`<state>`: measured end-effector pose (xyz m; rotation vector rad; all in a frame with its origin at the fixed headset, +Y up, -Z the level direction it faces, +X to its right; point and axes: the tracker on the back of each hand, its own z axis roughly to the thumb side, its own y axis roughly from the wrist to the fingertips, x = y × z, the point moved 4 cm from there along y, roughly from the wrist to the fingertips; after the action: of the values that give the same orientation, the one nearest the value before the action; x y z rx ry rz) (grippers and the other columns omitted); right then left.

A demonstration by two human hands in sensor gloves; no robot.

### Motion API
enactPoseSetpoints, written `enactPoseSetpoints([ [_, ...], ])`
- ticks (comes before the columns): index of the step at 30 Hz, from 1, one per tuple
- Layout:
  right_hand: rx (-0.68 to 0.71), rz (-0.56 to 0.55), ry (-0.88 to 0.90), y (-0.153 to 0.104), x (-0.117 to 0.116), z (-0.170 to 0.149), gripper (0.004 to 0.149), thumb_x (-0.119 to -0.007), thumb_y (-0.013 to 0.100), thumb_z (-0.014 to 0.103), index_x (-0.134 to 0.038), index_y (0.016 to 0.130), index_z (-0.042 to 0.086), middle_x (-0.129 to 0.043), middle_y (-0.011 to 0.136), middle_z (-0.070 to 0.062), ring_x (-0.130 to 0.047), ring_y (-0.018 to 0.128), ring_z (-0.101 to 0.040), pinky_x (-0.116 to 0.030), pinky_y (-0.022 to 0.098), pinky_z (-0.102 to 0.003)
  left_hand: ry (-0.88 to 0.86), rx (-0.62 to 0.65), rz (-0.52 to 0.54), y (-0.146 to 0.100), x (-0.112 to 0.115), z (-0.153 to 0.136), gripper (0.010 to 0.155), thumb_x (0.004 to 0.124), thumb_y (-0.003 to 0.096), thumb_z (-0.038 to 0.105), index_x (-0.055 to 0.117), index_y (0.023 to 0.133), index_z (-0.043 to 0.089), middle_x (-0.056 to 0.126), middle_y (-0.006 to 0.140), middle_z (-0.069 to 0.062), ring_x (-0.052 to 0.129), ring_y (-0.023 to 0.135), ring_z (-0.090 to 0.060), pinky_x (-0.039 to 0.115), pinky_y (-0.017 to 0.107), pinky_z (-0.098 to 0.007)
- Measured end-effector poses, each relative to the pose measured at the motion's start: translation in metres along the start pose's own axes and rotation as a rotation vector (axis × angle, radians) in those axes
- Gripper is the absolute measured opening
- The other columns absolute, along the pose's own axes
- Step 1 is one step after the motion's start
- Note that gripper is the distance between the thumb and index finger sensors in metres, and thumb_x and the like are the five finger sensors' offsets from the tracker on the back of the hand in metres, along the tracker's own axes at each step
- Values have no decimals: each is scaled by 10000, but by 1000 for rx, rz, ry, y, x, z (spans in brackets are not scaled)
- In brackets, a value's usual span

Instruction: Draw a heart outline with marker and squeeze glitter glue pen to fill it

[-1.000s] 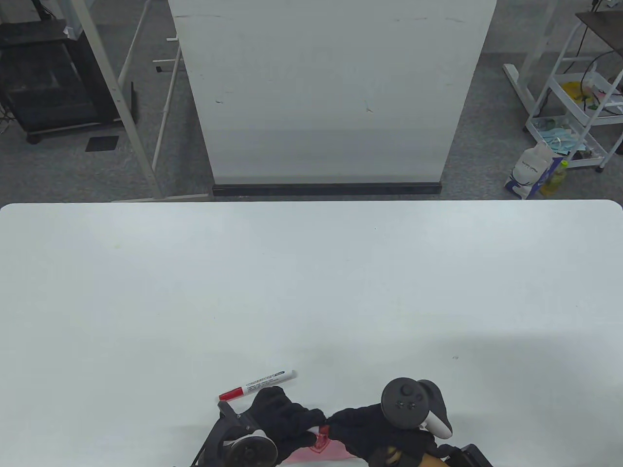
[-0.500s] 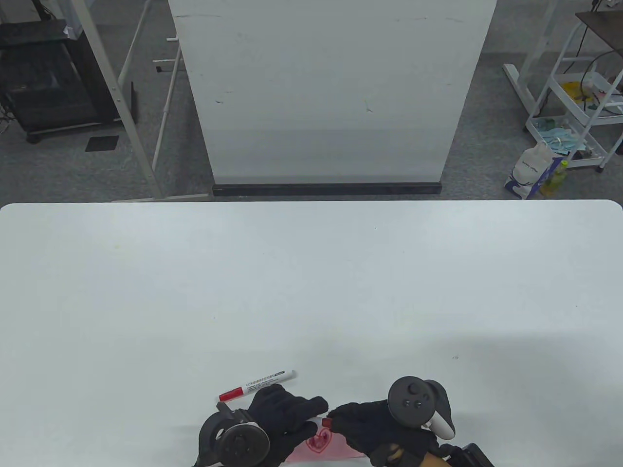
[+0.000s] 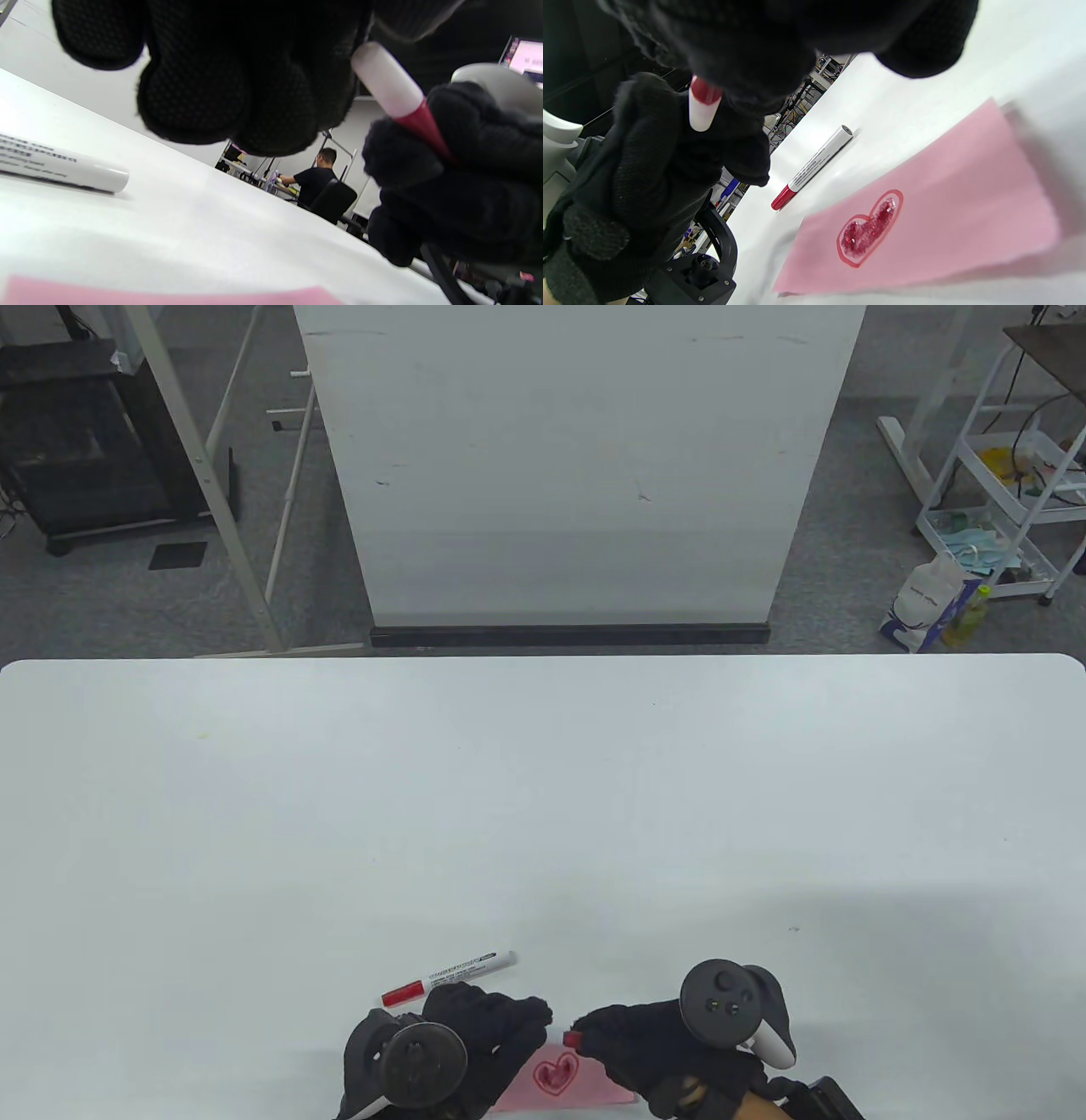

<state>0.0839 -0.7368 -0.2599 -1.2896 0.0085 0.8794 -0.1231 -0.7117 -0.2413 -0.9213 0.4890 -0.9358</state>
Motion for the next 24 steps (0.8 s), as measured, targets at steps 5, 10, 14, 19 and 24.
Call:
enactPoseSetpoints([
  [5, -7, -1, -6, 0, 1, -2, 462, -742, 438, 457, -927, 737, 156, -985, 289, 20, -913, 58, -115, -841, 430, -423, -5, 22, 0, 0, 1, 4, 460, 743, 451, 508, 917, 788, 247, 1042, 640, -13, 1029, 524, -255, 712, 611, -617],
  [10, -4, 7, -5, 1, -1, -1, 464, -739, 440, 459, -924, 741, 158, -985, 291, 21, -913, 61, -114, -840, 432, -422, 33, 47, 0, -1, 2, 5, 643, 761, 414, 601, 775, 944, 237, 952, 825, -30, 977, 663, -280, 683, 630, -636],
  [14, 2, 3, -20, 0, -1, 0, 465, -740, 439, 460, -925, 740, 158, -986, 290, 21, -914, 59, -114, -841, 431, -422, -9, 19, -46, 0, 7, 1, 593, 578, 473, 565, 890, 852, 233, 1025, 721, -44, 1009, 578, -300, 694, 612, -636],
  [19, 2, 5, -36, 0, -3, -1, 464, -743, 437, 458, -927, 736, 156, -987, 285, 20, -914, 55, -115, -843, 428, -422, 23, 31, -42, 0, 7, 5, 472, 682, 474, 494, 914, 807, 253, 1041, 670, -14, 1026, 554, -269, 702, 616, -627],
  [24, -11, 13, -20, 0, -4, -2, 465, -743, 436, 458, -933, 731, 153, -990, 279, 20, -915, 50, -115, -846, 424, -420, 91, 81, 22, -2, 2, 13, 462, 863, 411, 454, 845, 841, 285, 999, 717, 14, 1013, 598, -243, 701, 627, -626],
])
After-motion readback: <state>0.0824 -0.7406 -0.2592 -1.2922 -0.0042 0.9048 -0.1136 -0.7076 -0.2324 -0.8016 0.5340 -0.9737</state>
